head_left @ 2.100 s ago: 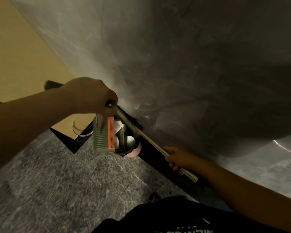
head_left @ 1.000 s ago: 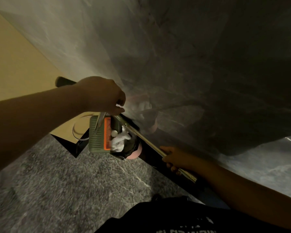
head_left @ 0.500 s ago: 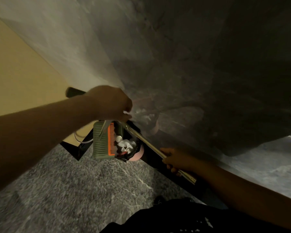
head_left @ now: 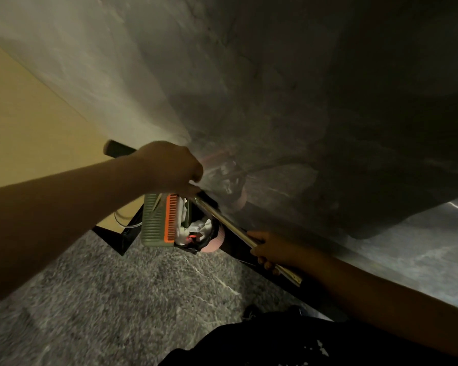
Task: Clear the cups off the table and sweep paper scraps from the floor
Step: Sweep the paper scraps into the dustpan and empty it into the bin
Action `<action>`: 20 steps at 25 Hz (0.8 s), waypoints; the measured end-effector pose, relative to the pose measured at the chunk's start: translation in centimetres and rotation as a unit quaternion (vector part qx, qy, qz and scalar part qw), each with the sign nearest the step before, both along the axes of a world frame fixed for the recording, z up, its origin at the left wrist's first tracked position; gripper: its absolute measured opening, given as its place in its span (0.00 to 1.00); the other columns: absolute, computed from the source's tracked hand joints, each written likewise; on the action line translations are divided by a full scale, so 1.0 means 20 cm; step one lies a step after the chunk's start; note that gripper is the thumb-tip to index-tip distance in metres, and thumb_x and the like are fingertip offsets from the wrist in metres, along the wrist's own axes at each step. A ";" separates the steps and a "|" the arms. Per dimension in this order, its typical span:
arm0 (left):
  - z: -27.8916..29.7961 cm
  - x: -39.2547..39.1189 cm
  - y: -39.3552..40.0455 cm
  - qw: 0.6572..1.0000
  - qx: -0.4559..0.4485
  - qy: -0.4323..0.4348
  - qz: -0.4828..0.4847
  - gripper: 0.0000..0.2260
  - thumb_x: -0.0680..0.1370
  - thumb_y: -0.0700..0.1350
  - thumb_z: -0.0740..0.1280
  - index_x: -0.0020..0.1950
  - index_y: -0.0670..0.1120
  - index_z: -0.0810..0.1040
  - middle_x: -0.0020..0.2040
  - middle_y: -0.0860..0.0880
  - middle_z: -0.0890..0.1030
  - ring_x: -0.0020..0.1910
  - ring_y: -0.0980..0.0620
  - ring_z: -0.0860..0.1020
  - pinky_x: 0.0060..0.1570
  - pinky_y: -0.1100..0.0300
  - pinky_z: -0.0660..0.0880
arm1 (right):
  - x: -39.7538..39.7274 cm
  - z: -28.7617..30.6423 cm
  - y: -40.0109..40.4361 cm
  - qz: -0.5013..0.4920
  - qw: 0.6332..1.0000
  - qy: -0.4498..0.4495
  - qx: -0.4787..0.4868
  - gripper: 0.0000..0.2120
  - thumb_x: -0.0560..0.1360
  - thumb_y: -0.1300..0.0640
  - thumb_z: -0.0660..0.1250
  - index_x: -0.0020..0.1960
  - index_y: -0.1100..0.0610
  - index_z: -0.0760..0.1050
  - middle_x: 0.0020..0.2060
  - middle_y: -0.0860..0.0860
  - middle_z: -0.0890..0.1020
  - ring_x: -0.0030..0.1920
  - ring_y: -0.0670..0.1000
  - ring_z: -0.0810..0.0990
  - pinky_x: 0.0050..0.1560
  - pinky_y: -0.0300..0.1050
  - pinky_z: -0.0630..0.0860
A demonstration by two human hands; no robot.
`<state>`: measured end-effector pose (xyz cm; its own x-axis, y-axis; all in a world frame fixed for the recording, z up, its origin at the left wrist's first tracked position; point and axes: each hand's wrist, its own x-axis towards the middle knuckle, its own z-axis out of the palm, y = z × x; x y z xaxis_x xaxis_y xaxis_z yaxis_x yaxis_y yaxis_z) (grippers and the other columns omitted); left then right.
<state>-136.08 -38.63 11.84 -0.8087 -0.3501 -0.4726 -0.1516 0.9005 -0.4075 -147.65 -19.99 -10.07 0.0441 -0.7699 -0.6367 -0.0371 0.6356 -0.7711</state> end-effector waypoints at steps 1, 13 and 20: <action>0.03 0.00 -0.03 1.000 -0.006 0.013 0.008 0.17 0.77 0.63 0.59 0.56 0.55 0.79 0.31 0.59 0.63 0.35 0.56 0.69 0.32 0.62 0.63 | 0.00 0.00 0.00 0.001 1.000 0.005 -0.004 0.24 0.77 0.65 0.60 0.71 0.52 0.67 0.29 0.52 0.74 0.18 0.41 0.69 0.20 0.33 0.67; 0.08 0.02 -0.02 0.998 -0.035 0.025 0.037 0.16 0.78 0.61 0.59 0.58 0.55 0.78 0.31 0.58 0.64 0.31 0.57 0.67 0.28 0.62 0.62 | -0.01 -0.01 -0.02 0.011 1.000 0.020 0.001 0.24 0.77 0.65 0.60 0.72 0.52 0.66 0.30 0.50 0.75 0.19 0.41 0.70 0.22 0.35 0.70; 0.09 -0.01 0.00 0.999 -0.030 0.029 0.031 0.16 0.77 0.62 0.61 0.58 0.55 0.79 0.33 0.57 0.64 0.36 0.54 0.70 0.35 0.61 0.65 | -0.02 -0.03 -0.03 0.010 1.000 0.015 -0.001 0.25 0.78 0.65 0.61 0.73 0.52 0.65 0.30 0.51 0.75 0.19 0.41 0.70 0.21 0.35 0.69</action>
<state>-136.20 -38.70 13.58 -0.8099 -0.4267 -0.4025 -0.2318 0.8632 -0.4485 -148.05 -20.55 -10.66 0.0397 -0.7708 -0.6359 -0.0733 0.6324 -0.7711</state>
